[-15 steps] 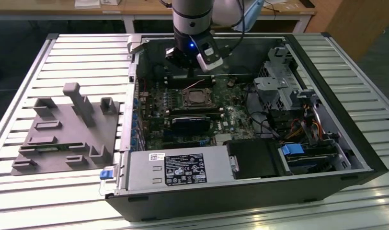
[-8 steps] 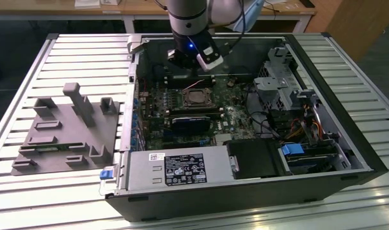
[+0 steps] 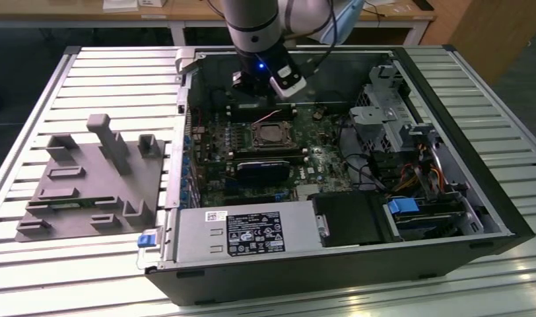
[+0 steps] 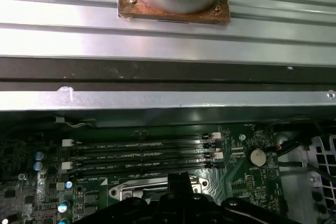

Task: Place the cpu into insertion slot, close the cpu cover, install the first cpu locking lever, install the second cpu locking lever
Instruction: 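Install the first cpu locking lever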

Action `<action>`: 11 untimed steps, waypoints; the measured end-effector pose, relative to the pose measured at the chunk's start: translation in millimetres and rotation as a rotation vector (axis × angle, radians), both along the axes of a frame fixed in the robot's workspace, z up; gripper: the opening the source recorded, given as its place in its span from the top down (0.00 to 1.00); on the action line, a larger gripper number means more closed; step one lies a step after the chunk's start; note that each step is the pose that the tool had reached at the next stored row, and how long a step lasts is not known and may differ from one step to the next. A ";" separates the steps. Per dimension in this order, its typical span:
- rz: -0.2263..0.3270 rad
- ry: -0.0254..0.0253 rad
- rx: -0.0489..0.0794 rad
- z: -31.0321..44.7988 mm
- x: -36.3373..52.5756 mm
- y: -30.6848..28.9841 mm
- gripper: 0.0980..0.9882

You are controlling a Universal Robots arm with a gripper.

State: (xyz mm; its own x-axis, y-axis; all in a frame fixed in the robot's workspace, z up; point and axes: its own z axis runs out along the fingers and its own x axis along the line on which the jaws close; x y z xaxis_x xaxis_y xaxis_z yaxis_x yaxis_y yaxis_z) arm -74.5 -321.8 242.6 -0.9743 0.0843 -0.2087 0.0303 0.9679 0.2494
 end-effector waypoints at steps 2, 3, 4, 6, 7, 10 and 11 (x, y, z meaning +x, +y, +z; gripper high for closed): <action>0.000 -0.0040 0.000 -3.2 -0.4 0.0 1.00; 0.000 -0.0049 0.000 -5.0 -0.4 0.0 1.00; 0.000 -0.0053 0.000 -6.8 -0.4 0.0 1.00; -0.002 -0.0055 0.000 -10.3 -0.4 0.0 1.00; -0.004 -0.0056 0.000 -12.1 -0.4 0.0 1.00; -0.007 -0.0056 0.000 -15.5 -0.4 0.0 1.00; -0.007 -0.0055 0.000 -16.2 -0.4 0.1 1.00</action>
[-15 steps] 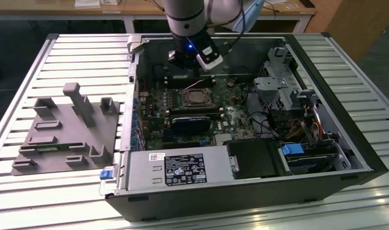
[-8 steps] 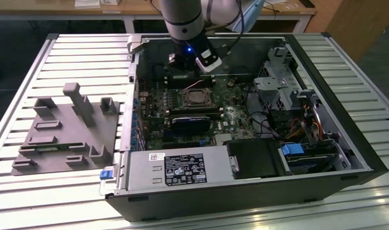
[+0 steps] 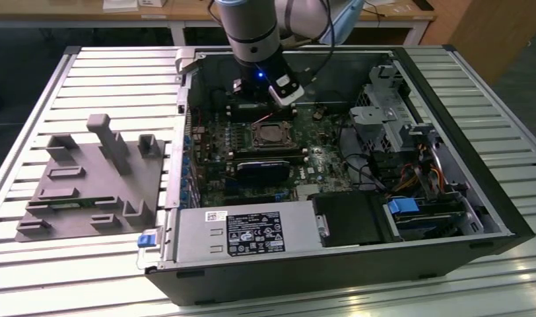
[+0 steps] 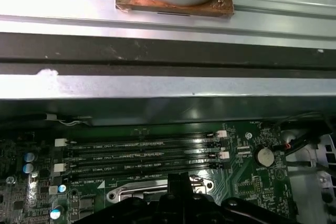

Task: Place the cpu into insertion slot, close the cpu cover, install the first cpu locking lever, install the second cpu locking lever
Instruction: 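Install the first cpu locking lever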

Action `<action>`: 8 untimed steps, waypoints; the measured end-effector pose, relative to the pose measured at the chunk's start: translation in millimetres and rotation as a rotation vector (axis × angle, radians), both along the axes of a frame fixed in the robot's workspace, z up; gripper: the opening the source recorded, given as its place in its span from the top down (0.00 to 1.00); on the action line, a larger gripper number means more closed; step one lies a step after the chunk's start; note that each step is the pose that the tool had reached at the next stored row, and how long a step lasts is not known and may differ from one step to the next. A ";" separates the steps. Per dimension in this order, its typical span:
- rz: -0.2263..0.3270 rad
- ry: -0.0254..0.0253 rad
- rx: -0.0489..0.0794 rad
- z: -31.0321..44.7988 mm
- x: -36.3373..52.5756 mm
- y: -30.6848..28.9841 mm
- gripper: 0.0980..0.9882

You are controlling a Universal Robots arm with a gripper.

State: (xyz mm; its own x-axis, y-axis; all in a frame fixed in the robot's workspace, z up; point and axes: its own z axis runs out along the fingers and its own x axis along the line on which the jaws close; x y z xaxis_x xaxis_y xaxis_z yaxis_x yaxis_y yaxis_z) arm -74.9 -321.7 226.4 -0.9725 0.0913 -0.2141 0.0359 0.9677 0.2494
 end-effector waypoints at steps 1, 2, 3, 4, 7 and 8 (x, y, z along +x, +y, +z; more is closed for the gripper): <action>0.000 0.0000 0.000 -0.6 0.0 0.1 1.00; -0.001 0.0000 0.000 -1.1 0.1 0.1 1.00; -0.002 0.0000 0.000 -1.4 0.3 0.1 1.00; -0.003 0.0001 0.000 -1.9 0.7 0.2 1.00; -0.011 0.0001 0.000 -3.2 1.8 0.6 1.00; -0.012 0.0000 0.000 -3.6 2.0 0.9 1.00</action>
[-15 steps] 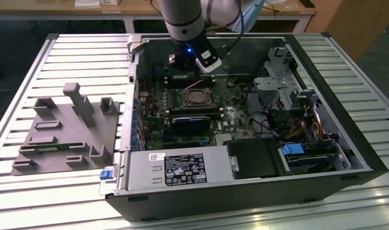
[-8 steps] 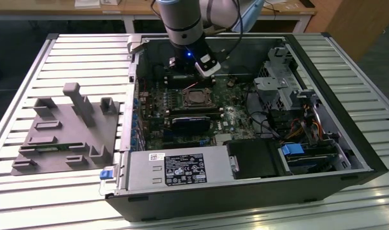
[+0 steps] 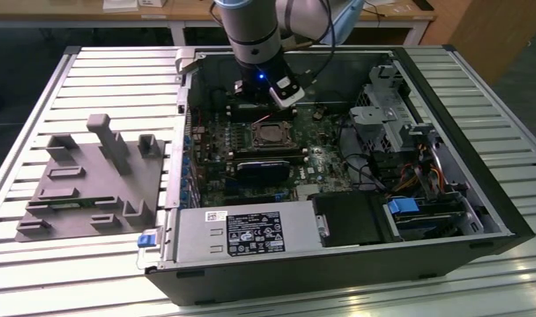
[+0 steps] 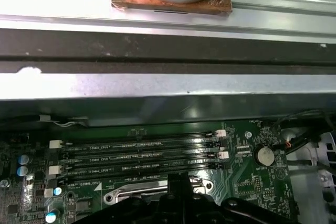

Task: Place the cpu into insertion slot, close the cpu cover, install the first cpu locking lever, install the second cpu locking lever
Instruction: 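Install the first cpu locking lever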

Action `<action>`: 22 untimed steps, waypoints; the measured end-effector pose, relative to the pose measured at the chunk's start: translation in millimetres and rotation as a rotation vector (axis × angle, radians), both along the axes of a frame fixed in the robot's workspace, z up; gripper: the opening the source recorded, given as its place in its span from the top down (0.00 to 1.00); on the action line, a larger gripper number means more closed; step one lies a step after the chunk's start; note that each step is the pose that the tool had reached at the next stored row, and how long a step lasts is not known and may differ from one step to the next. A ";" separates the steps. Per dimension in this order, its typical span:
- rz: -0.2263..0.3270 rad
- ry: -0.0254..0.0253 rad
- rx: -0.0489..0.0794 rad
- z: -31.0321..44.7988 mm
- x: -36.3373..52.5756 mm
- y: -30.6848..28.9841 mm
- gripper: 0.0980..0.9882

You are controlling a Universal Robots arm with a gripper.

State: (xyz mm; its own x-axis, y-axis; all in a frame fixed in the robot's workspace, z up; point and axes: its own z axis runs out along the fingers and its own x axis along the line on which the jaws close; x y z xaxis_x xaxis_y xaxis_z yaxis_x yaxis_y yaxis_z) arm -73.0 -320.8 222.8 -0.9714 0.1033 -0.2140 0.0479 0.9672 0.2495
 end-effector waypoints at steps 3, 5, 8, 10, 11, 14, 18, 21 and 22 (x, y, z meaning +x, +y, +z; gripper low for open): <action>-0.003 -0.0001 0.000 -1.0 0.1 1.6 1.00; -0.003 -0.0002 0.000 -1.5 0.1 2.2 1.00; -0.003 -0.0040 0.000 -2.6 0.1 2.2 1.00; -0.003 -0.0083 0.000 -3.7 0.0 2.3 1.00; -0.003 -0.0112 0.000 -4.4 0.0 2.3 1.00; -0.003 -0.0230 0.000 -6.3 -0.6 2.4 1.00; -0.003 -0.0428 0.000 -8.3 -2.7 3.0 1.00; -0.003 -0.0517 0.000 -9.7 -4.1 3.4 1.00; -0.004 -0.0526 0.000 -10.2 -4.6 3.7 1.00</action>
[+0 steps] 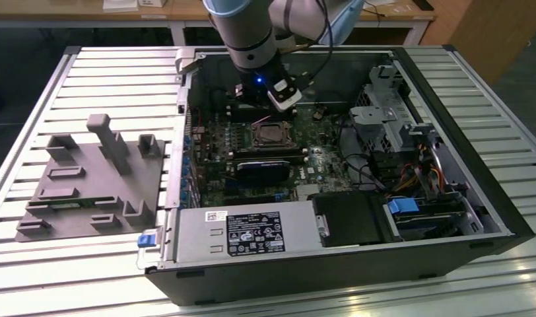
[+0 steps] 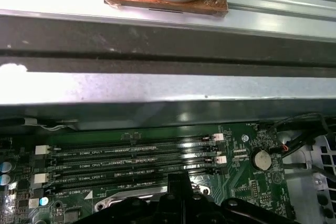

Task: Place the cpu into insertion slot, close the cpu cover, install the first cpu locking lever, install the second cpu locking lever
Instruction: 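Install the first cpu locking lever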

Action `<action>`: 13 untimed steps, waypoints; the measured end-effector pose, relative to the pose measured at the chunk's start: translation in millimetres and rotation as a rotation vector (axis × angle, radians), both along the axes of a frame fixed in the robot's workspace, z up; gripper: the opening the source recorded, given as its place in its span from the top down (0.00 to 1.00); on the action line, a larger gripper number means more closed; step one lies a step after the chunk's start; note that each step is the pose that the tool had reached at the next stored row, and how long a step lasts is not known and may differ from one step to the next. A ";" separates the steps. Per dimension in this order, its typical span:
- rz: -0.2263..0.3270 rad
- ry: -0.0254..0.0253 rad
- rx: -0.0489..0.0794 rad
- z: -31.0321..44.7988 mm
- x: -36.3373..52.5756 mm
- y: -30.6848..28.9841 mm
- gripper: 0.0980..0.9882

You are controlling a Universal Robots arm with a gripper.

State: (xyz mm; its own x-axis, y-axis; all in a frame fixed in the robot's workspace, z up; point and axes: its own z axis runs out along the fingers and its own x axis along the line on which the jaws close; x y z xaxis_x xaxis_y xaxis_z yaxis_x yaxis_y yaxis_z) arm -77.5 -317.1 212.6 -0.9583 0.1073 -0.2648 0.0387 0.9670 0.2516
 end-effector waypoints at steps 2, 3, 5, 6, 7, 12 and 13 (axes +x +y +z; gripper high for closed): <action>-0.007 -0.0007 0.000 -1.0 -1.3 1.1 1.00; -0.011 -0.0011 0.000 -1.4 -1.9 1.7 1.00; -0.019 -0.0018 0.000 -2.1 -3.2 3.1 1.00; -0.022 -0.0023 0.000 -2.5 -3.9 3.8 1.00; -0.026 -0.0028 0.000 -2.8 -4.6 4.4 1.00; -0.045 -0.0047 0.000 -5.1 -5.5 5.1 1.00; -0.048 -0.0052 0.000 -5.5 -5.5 5.1 1.00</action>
